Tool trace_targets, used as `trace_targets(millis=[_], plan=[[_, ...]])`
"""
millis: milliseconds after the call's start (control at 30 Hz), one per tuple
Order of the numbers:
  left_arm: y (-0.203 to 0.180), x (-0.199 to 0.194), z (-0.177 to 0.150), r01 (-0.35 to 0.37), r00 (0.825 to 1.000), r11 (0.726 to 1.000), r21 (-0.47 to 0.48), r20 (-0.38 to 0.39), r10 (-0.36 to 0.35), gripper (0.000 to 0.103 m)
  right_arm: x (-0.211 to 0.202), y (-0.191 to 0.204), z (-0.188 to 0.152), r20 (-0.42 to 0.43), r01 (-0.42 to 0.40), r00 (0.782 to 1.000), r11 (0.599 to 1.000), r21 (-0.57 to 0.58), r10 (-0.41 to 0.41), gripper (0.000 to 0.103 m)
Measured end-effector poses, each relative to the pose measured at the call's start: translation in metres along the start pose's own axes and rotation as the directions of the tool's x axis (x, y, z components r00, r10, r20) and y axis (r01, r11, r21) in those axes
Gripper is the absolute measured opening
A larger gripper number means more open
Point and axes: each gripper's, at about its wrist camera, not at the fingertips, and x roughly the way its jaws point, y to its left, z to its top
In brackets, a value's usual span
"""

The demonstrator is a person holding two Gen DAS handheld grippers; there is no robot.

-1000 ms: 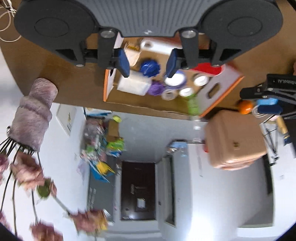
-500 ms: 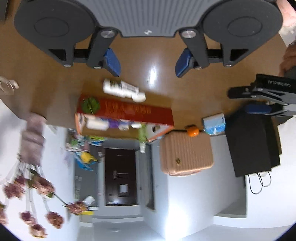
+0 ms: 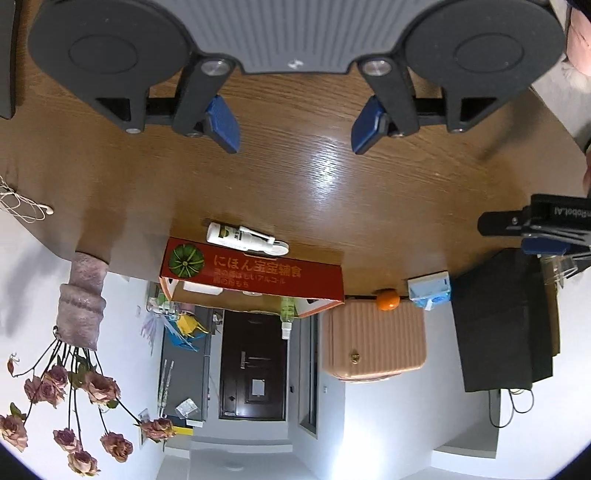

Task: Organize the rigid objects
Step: 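Move both tools back toward the white tube and round white cap, then grasp the round white cap with the left tool while the right tool grasps the white spray bottle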

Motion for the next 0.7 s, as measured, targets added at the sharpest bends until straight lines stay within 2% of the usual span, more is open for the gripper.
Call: trace_targets(millis=[200,333,433,567,700], plan=[[0.001,0.026,-0.001,0.02,0.998,1.0,-0.017,-0.059,-0.021,0.099,0.021,-0.009,0.004,-0.025,0.014,1.0,1.0,0.009,-0.013,0.066],[0.002,0.049,0.006,0.032,0.996,0.999,-0.006,-0.078,-0.033,0.099,0.048,-0.019,0.022,-0.029,0.031,0.999,0.999,-0.013,-0.031,0.066],[0.003,0.07,0.016,0.041,0.995,0.999,0.009,-0.088,-0.04,0.099,0.081,-0.032,0.042,0.004,0.046,0.999,0.999,-0.018,-0.046,0.064],[0.006,0.098,0.029,0.049,0.993,0.999,0.011,-0.105,-0.048,0.099,0.141,-0.049,0.07,-0.024,0.104,0.994,0.994,-0.031,-0.104,0.062],[0.006,0.126,0.038,0.057,0.99,0.998,0.033,-0.128,-0.052,0.099,0.187,-0.058,0.098,-0.025,0.107,0.994,0.99,-0.089,-0.11,0.061]])
